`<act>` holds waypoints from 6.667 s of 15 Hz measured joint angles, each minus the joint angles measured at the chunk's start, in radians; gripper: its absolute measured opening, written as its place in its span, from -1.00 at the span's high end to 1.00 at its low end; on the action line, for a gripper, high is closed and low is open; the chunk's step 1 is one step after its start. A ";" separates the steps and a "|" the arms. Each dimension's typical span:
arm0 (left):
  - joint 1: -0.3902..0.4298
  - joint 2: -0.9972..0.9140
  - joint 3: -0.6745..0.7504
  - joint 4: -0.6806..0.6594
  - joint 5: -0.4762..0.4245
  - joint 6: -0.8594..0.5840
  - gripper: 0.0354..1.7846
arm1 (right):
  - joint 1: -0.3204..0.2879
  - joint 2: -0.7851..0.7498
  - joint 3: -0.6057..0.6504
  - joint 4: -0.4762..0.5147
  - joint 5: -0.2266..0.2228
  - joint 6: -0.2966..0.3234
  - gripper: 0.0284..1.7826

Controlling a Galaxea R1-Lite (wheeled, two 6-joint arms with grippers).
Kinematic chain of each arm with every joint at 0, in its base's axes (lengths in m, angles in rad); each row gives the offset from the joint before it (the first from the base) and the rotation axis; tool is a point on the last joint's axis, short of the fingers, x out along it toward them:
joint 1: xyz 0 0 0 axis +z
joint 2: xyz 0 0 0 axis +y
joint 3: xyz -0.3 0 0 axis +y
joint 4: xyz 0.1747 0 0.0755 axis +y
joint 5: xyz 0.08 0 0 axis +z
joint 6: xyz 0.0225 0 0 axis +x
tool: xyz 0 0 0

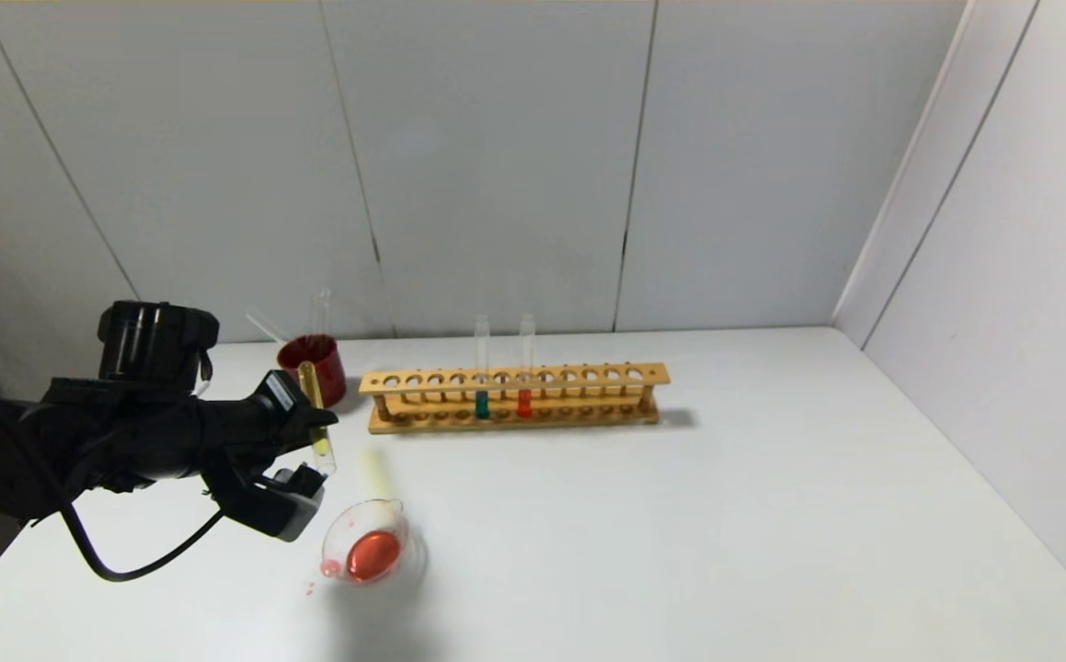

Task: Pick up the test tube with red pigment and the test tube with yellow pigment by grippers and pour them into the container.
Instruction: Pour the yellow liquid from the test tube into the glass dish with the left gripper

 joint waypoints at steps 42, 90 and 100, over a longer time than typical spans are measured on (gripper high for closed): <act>-0.006 0.011 0.020 -0.004 0.011 0.053 0.69 | 0.000 0.000 0.000 0.000 0.000 0.000 -0.96; -0.065 0.061 0.011 -0.025 0.105 0.164 0.69 | 0.000 0.000 0.000 0.000 0.000 0.000 -0.96; -0.093 0.049 0.022 -0.026 0.130 0.167 0.69 | 0.000 0.000 0.000 0.000 0.000 0.000 -0.96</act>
